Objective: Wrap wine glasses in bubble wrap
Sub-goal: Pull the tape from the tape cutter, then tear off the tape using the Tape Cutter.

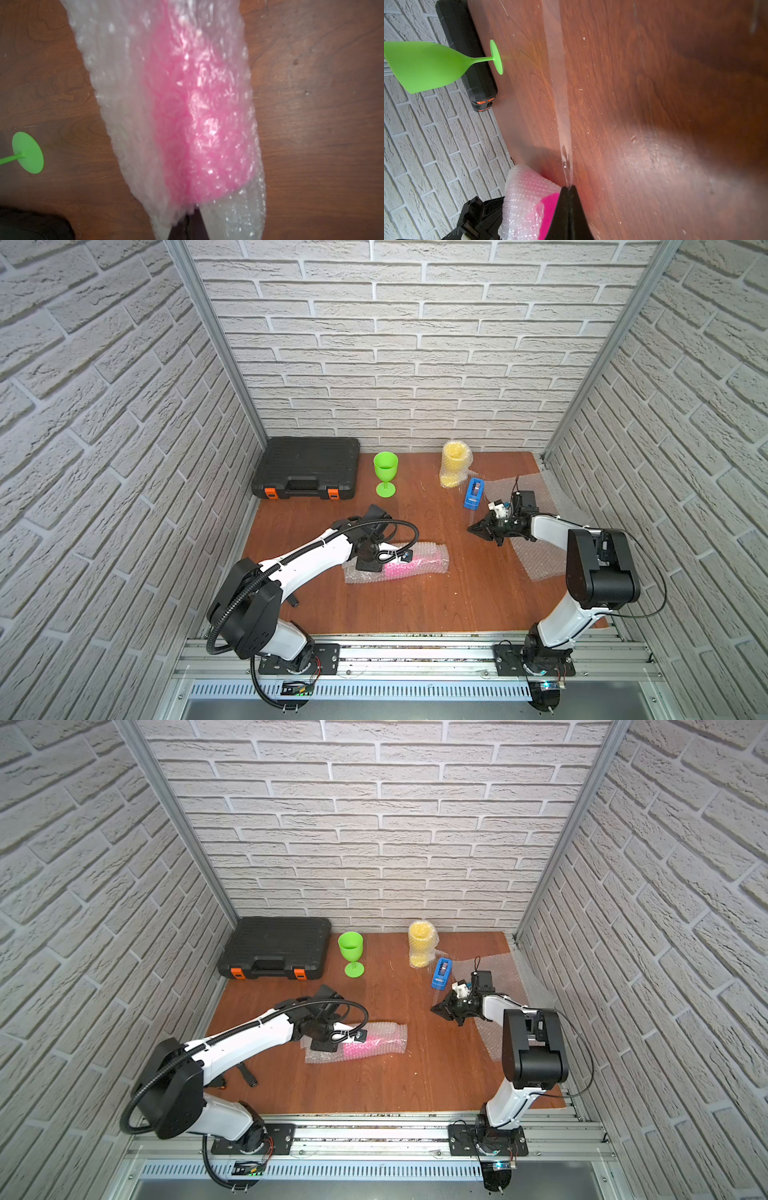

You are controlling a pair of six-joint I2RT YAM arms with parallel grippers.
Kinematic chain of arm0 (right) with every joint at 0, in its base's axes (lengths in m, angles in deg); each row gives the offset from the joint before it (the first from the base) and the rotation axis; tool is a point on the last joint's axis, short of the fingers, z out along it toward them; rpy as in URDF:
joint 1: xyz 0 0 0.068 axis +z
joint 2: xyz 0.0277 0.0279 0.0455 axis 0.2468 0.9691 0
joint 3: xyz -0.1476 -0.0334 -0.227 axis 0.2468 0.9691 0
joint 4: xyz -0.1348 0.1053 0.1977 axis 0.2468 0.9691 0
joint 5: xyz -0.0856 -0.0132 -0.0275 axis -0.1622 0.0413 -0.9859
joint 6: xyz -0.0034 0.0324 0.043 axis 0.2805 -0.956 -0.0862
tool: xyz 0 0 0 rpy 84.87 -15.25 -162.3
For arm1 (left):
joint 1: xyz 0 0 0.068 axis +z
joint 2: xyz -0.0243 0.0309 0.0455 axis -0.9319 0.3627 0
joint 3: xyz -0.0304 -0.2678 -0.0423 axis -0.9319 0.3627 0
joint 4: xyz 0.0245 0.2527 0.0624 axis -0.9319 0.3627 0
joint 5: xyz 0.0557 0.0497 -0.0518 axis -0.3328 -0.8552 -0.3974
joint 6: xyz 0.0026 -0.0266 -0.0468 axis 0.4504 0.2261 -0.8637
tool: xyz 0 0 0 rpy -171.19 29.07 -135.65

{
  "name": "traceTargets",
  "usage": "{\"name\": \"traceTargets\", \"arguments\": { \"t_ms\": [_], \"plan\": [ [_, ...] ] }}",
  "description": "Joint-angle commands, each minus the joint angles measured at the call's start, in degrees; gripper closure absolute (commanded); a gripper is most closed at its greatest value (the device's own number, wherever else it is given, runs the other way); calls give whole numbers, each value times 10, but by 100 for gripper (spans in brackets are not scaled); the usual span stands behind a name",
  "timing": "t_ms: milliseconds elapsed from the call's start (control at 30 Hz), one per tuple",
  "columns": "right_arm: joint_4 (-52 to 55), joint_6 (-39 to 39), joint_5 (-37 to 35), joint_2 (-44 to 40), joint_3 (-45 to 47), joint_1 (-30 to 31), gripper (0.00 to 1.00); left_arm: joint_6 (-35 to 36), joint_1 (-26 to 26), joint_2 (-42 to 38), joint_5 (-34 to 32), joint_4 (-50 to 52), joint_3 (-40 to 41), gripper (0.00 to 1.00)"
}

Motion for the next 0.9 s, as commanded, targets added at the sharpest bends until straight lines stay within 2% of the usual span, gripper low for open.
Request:
{"name": "traceTargets", "arguments": {
  "t_ms": [0, 200, 433, 600, 733, 867],
  "plan": [
    [-7, 17, 4, 22, 11, 8, 97, -3, -6, 10, 6, 21, 2, 100],
    [-24, 5, -1, 20, 58, 21, 96, -2, -6, 10, 5, 21, 2, 100],
    [17, -3, 2, -66, 101, 37, 77, -3, -6, 12, 5, 19, 3, 100],
    [52, 28, -39, -114, 77, 31, 77, -2, -5, 17, 4, 21, 3, 100],
    [12, 67, -56, -100, 38, -9, 78, -2, -6, 16, 4, 20, 4, 100],
    [-88, 56, -28, -32, -5, -48, 70, -1, -6, 16, 6, 19, 5, 100]
  ]
}}
